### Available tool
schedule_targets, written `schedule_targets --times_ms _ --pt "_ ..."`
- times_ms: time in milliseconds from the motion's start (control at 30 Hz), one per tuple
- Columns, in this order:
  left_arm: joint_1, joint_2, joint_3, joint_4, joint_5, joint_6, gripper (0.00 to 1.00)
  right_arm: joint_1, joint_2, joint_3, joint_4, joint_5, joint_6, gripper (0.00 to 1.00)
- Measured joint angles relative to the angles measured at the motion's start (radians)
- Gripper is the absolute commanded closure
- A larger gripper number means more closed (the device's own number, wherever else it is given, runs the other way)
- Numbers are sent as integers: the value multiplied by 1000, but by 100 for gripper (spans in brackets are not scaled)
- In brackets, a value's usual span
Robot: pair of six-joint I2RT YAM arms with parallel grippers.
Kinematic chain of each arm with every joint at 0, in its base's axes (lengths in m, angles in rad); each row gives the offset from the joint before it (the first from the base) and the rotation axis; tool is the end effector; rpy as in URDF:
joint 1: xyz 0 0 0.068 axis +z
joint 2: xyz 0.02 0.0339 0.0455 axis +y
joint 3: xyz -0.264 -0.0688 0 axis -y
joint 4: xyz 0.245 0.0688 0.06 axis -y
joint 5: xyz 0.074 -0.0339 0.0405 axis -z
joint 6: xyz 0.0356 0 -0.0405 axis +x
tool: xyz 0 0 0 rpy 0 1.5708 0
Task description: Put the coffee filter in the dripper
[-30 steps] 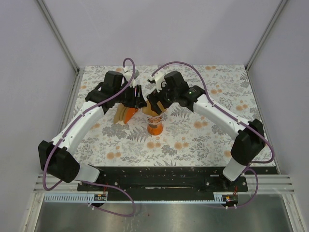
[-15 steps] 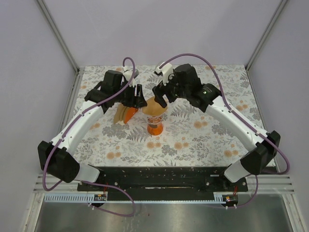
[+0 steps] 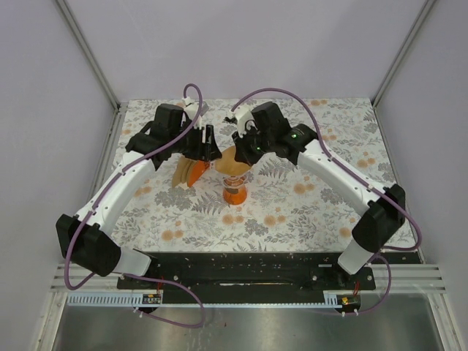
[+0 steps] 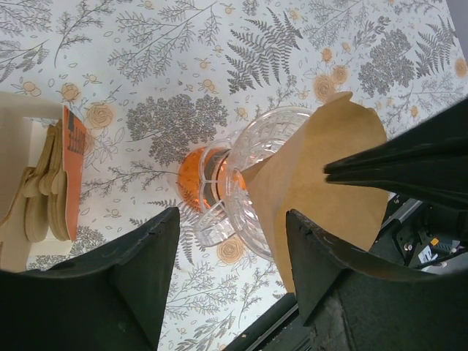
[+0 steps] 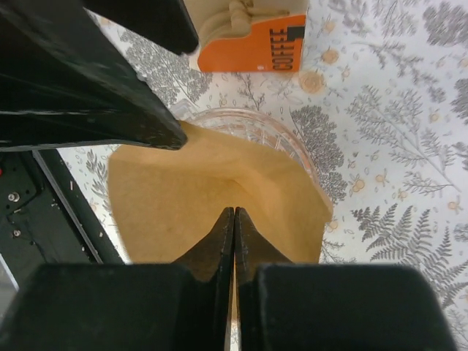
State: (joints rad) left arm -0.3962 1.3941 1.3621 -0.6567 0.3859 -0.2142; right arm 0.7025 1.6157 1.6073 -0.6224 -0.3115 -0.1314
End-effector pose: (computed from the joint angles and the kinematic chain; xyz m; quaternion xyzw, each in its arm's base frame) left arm 0.2743 -0.1293 0.3575 0.1622 0.8764 -0.2913 0.3475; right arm 0.2711 0.2438 0.3715 -0.4209 0.7769 0.2587 0.3903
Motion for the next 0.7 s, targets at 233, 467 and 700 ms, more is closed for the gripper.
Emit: schedule_targets --times_ms 233,467,700 --pt "31 0 0 -1 1 0 36 21 170 97 -126 45 2 100" --pt "31 8 0 0 12 -11 39 56 262 189 -209 87 5 100" --pt "31 41 -1 -1 29 -28 46 77 312 237 -281 146 23 100"
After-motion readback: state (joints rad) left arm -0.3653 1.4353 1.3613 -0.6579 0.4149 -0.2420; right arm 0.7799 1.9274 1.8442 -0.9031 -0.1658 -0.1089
